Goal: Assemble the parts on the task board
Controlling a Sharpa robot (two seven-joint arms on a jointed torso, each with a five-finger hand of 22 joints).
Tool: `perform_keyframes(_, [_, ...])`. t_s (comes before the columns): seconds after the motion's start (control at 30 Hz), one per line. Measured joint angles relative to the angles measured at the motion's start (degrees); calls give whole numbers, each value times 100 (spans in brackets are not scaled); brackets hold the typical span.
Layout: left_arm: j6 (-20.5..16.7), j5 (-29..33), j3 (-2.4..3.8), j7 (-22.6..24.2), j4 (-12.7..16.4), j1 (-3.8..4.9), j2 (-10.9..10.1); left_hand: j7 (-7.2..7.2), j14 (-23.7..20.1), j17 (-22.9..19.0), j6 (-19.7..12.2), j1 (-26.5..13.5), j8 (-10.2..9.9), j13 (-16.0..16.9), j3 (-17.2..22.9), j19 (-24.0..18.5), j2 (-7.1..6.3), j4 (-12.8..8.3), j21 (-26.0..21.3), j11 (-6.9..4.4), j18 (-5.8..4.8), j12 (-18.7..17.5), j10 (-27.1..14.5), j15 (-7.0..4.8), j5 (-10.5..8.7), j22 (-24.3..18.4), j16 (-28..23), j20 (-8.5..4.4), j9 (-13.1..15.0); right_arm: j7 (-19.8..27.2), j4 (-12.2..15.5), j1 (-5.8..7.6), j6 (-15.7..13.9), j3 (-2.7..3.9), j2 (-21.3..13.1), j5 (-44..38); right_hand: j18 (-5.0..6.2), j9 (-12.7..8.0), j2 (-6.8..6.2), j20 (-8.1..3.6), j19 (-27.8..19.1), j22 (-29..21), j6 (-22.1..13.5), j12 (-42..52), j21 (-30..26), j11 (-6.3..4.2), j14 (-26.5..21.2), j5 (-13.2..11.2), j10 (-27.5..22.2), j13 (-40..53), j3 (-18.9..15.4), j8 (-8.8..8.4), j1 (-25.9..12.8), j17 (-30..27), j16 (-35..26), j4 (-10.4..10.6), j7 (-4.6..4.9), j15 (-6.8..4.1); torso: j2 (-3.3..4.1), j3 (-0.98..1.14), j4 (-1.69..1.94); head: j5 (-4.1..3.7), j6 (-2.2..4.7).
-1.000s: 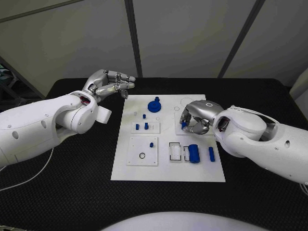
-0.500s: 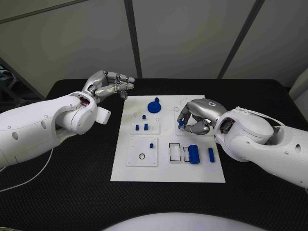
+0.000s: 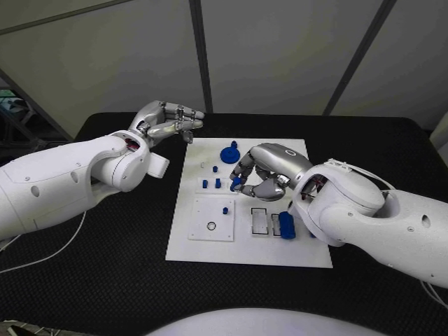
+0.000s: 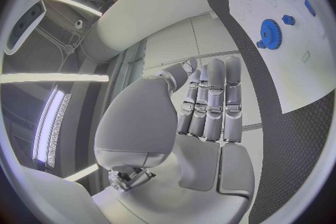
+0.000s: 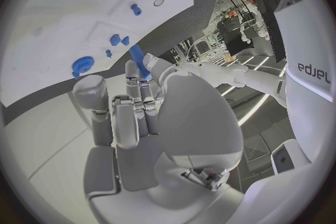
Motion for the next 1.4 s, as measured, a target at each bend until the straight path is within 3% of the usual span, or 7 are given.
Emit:
perform_keyframes(0.13, [2, 0, 0, -2, -21, 0, 36, 0, 0, 0, 0, 0, 0, 0, 0, 0, 0, 0, 0, 0, 0, 0, 0, 0, 0, 0, 0, 0, 0, 45, -126, 1, -63, -127, 268, 64, 0, 1, 0, -19, -19, 0, -2, 0, 0, 0, 0, -11, 0, 5, 0, 18, 0, 0, 0, 0, -2, 0, 1, 0, 5, 116, -11])
perform_keyframes(0.27, [7, 0, 0, -2, -29, 0, 69, 0, 0, 0, 0, 0, 0, 0, 0, 0, 0, 0, 0, 0, 0, 0, 0, 0, 0, 0, 0, 0, 0, 85, -255, -12, -93, -360, 484, 100, 1, 2, 0, -19, -20, 0, 5, 0, 0, 0, 0, -12, 0, 5, -2, 19, 0, 0, 0, 2, 4, 0, 4, 1, 4, 201, -26])
perform_keyframes(0.4, [12, 0, 0, -2, -35, 0, 96, 0, 0, 0, 0, 0, 0, 0, 0, 0, 0, 0, 0, 0, 0, 0, 0, 0, 0, 0, 0, 0, 0, 126, -385, -38, -98, -561, 662, 111, 1, 1, -1, -19, -20, -8, 12, 0, 0, 0, 0, -17, 0, 4, -3, 19, 0, 0, 0, 2, 11, 0, 8, 1, -7, 235, -20])
perform_keyframes(0.53, [19, 0, 0, -3, -44, 1, 122, 0, 0, 1, 0, 0, 0, 0, 0, 0, 0, 0, 0, 0, 1, 0, 0, 0, 0, 0, 0, 0, 0, 163, -502, -73, -91, -668, 788, 108, 0, 1, -16, -19, -20, -12, 13, 0, 0, 0, 0, -18, 0, 4, -3, 18, -15, 0, 0, 2, 10, 0, 8, 7, -9, 257, -38])
perform_keyframes(0.8, [37, 0, 0, -3, -65, 2, 151, 0, 0, 1, 0, 0, 0, 0, 0, 0, 0, 0, 0, 0, 0, 0, 0, 0, 0, 0, 0, 0, 0, 211, -637, -101, -59, -746, 886, 40, 0, -1, -24, -19, -20, -12, 13, -22, 0, 0, 0, 2, 0, 4, -3, 15, -23, 0, 0, 1, 9, 0, 2, 8, -9, 323, -78])
perform_keyframes(1.4, [52, 1, 1, -5, -73, 2, 152, 0, 0, -5, 0, 0, 0, 0, 0, 0, 0, 0, 0, 0, 1, 0, 1, 0, 0, 0, 0, 0, 0, 252, -689, -110, 193, -770, 912, -101, 0, -3, -31, -19, -20, -12, 21, -22, 0, 0, 0, 2, -1, 3, -11, 9, -28, 4, 0, -6, -2, 1, 4, 4, -8, 355, -123])
